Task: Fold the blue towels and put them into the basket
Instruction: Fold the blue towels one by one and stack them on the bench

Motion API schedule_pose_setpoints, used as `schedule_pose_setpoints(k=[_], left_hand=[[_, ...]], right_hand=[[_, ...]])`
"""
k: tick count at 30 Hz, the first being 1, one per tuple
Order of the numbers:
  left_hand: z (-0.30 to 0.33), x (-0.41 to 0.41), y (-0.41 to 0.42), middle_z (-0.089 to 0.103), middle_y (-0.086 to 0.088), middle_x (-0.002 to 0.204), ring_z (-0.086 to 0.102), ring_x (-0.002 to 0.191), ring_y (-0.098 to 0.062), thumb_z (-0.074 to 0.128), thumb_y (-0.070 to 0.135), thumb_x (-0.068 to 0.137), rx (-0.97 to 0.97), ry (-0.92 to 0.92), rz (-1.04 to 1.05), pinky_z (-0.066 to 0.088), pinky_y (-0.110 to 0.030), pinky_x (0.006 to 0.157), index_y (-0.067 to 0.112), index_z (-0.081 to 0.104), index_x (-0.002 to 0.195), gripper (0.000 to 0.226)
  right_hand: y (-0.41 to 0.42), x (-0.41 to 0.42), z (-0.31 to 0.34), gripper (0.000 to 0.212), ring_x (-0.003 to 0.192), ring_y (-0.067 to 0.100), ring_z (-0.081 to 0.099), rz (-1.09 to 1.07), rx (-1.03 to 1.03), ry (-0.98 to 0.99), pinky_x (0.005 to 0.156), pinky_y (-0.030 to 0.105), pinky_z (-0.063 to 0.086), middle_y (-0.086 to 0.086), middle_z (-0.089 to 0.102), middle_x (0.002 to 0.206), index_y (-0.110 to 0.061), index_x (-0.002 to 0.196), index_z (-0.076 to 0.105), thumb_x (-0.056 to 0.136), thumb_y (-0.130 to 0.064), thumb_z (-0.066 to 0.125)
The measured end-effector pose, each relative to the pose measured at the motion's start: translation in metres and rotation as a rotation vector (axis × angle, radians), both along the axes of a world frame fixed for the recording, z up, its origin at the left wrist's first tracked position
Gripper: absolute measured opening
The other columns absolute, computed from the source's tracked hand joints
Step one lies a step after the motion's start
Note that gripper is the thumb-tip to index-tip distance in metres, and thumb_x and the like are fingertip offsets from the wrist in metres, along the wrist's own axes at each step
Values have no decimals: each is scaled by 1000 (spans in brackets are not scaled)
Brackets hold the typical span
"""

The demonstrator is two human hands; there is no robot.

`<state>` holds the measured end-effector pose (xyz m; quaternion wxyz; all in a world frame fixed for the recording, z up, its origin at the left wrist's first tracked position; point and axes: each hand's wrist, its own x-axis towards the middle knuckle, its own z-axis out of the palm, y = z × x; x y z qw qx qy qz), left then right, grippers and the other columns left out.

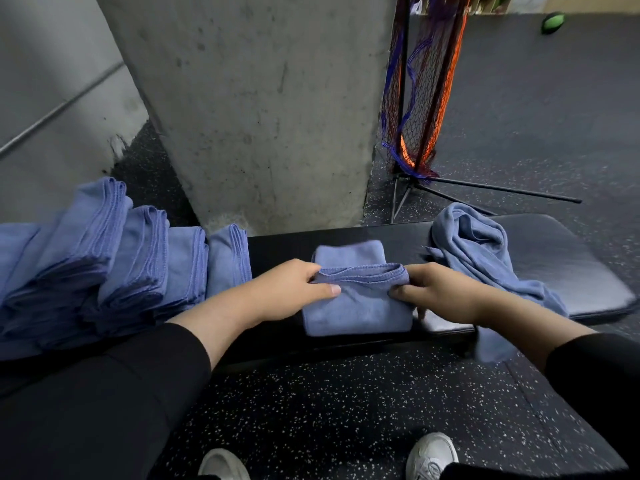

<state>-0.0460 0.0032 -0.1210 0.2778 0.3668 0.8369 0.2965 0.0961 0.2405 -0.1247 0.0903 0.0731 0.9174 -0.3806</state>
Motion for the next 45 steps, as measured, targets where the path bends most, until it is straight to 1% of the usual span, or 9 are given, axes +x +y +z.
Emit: schedule_pose_setpoints(k=[5,14,22,27,31,33,36,40,45], left_hand=[[3,0,-5,72,17,78,65,71,2,68,28,91,43,-191,129,45,-16,66,24,74,94,8],[-8,-16,28,63,2,85,53,71,-14,63,18,91,47,38,313,37,-29,59,15,64,99,9],[-25,-14,40,51,1,132,50,122,-24,49,31,101,-105,716,84,39,-43,102,23,51,138,38],[-43,3,38,30,2,160,23,149,-17,42,45,102,-231,666,-215,17,-43,121,22,42,148,51],[-53,1,31,-11,6,168,-12,154,-11,24,55,105,-384,531,-272,0,-52,124,23,2,161,68],[-55,-4,28,-16,9,167,-17,153,-11,22,58,104,-391,500,-266,-2,-53,124,26,-3,161,70],[-56,-5,23,-18,9,167,-19,152,-10,23,59,103,-401,494,-255,-4,-53,124,25,-5,161,73],[-50,-1,17,1,0,169,-6,155,-13,29,51,106,-356,645,-233,0,-51,125,18,20,159,63],[-46,12,7,37,4,159,25,149,-11,39,64,98,-181,718,-275,14,-41,121,24,53,139,58]], right_hand=[[-3,-3,0,18,71,12,66,-88,-22,-2,70,34,57,6,75,88,-20,101,72,99,-29,58],[5,-37,-29,26,74,18,66,-294,153,14,73,41,58,-5,66,71,-18,83,66,96,-39,58],[2,-45,-37,35,94,29,59,-320,625,236,73,39,46,1,60,98,-20,97,52,89,-51,64],[-15,-38,-48,41,116,22,59,34,636,503,88,42,49,-3,61,130,-24,120,63,94,-49,43],[-16,-28,-64,102,149,-1,-8,160,565,6,124,43,8,-22,-7,162,-32,160,11,76,-86,-9],[-12,-28,-61,91,145,-6,-18,175,564,-38,124,39,1,-26,-18,156,-32,160,1,83,-81,-2],[-5,-26,-60,70,148,-4,-6,159,576,29,125,41,10,-19,-4,163,-29,160,16,98,-62,21],[9,-10,-59,51,127,15,56,197,581,385,97,43,49,-11,55,139,-26,125,62,94,-62,42],[10,1,-56,86,138,6,37,261,612,202,103,31,34,-14,42,148,-27,140,51,79,-87,40]])
